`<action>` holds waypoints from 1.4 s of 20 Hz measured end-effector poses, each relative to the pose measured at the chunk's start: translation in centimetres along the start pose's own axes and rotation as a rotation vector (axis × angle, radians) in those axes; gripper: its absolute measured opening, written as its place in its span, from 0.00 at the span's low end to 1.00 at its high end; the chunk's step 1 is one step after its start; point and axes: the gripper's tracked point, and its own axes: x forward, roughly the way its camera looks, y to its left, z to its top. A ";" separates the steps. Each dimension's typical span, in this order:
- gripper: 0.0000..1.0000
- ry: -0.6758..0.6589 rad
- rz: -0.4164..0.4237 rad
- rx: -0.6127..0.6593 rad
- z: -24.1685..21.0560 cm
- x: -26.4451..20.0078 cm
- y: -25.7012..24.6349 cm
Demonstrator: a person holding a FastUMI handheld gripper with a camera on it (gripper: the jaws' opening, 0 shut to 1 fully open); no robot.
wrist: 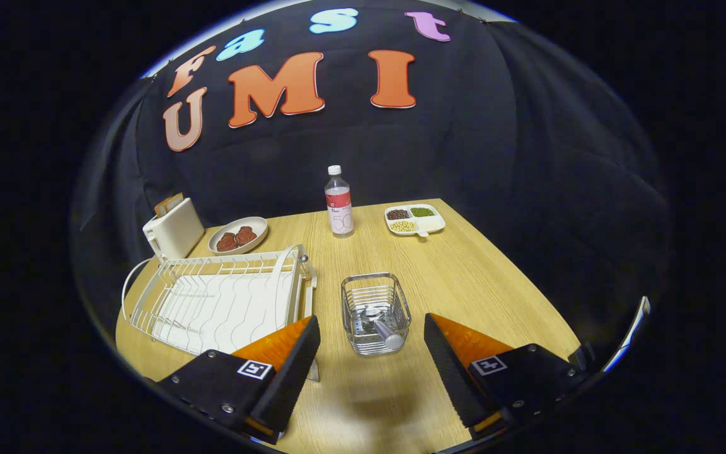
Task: Take the plate from the dish rack, then take the spoon from the basket and place it into the plate.
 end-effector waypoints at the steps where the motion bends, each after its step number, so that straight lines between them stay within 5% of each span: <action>1: 0.94 -0.006 0.006 -0.029 0.0 0.8 -0.2; 11: 0.18 -0.026 0.081 -0.035 -0.5 3.8 -1.2; 17: 0.07 -0.036 0.116 -0.048 -0.2 3.3 -0.8; 28: 0.07 -0.087 0.060 -0.050 2.6 -0.8 -1.7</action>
